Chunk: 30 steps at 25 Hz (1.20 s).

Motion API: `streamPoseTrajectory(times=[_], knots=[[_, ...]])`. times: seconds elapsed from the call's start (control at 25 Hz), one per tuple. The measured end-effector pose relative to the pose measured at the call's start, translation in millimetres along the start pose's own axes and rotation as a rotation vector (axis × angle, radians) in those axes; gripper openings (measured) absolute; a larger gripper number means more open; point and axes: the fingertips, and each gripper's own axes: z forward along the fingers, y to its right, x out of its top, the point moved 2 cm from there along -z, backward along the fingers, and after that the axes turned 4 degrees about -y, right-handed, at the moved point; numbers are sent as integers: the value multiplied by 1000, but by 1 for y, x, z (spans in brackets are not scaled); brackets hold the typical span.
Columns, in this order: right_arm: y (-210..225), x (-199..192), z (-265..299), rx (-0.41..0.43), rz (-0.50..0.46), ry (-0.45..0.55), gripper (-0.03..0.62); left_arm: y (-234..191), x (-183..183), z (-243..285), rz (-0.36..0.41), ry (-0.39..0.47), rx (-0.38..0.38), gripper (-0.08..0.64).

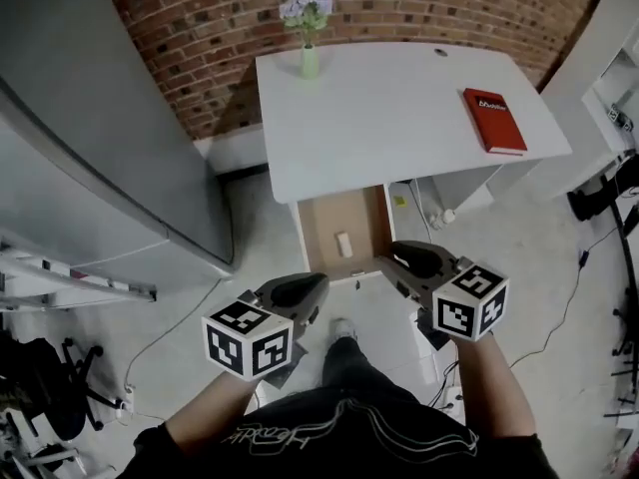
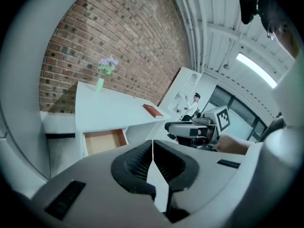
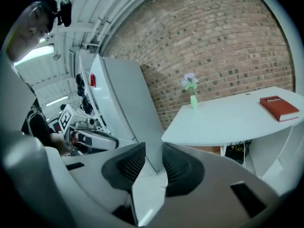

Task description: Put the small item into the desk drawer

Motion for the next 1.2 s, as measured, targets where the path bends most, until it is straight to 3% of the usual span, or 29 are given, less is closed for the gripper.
streamPoseTrajectory(times=[0.08, 0.28, 0.44, 0.72, 1.2], knots=[[-34, 12, -23, 37, -41, 43, 104, 25, 13, -18, 33, 35, -39, 25], [-111, 28, -74, 99, -28, 148, 61, 83, 25, -64, 87, 82, -126, 25], [-148, 42, -103, 111, -79, 209, 54, 115, 34, -95, 145, 126, -161, 25], [-172, 38, -129, 98, -118, 244, 52, 144, 34, -116, 184, 178, -173, 25], [-156, 30, -133, 66, -89, 260, 49, 149, 34, -113, 200, 194, -144, 25]])
